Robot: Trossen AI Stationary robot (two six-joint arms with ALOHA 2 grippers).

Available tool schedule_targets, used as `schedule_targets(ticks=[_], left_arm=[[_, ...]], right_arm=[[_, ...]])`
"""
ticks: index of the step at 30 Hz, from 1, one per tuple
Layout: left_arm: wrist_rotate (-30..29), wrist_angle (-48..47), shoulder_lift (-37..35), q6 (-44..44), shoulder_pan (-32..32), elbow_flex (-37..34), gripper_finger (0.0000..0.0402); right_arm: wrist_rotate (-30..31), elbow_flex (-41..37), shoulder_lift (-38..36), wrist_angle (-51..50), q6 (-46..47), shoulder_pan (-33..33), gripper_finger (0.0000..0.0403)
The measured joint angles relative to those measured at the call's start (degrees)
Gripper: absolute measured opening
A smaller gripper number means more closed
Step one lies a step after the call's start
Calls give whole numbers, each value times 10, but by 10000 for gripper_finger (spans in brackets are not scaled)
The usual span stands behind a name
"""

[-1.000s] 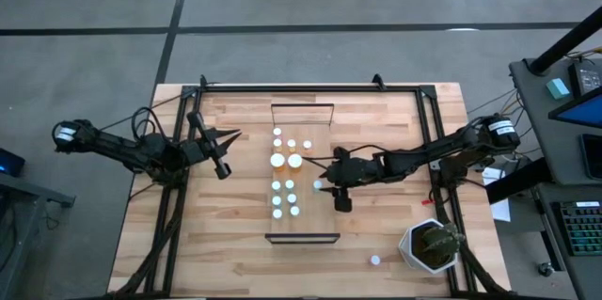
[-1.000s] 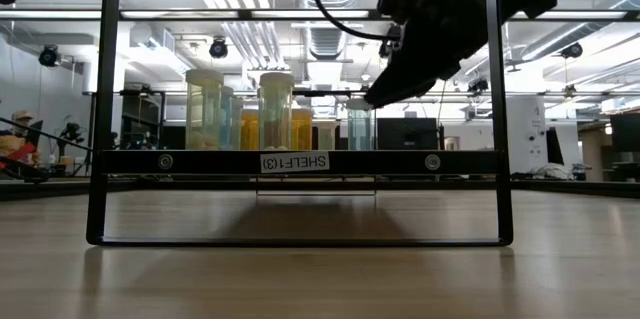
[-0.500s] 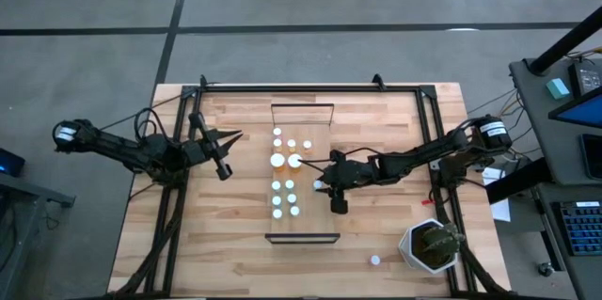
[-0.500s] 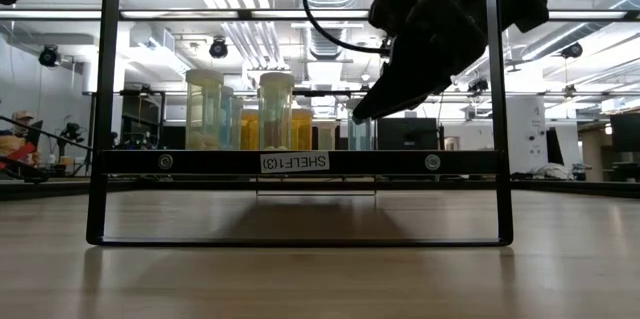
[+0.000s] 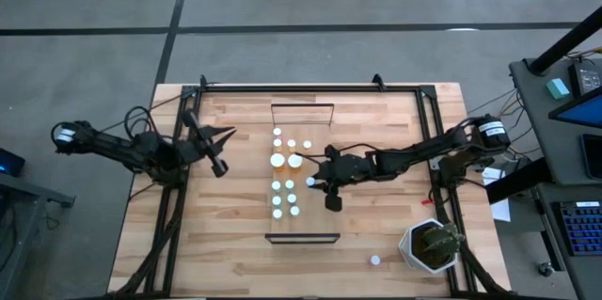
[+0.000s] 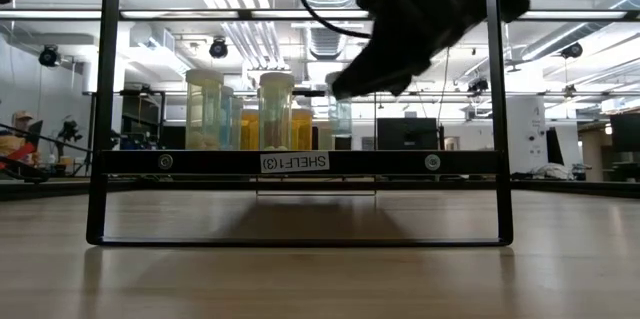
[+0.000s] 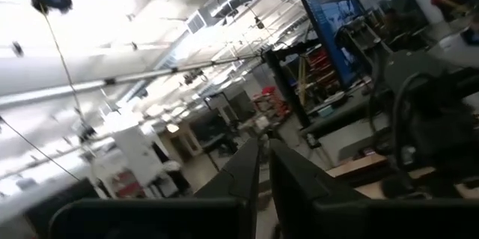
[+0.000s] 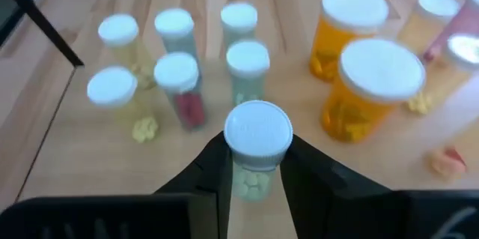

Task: Pick and place medicine bottles onto shelf by color
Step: Adjust the pill bottles on the shelf

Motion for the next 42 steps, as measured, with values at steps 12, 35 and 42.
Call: schedule_targets(ticks=[12, 35, 42], left_arm=[[0, -1, 1, 123, 0, -11, 15], [-3, 1, 0, 121, 0, -12, 15], [-3, 4, 1, 122, 0, -12, 15]], right_arm=[[-86, 18, 68, 50, 44, -46, 87], [-85, 20, 66, 48, -71, -37, 89], [-85, 20, 67, 42, -65, -37, 92]])
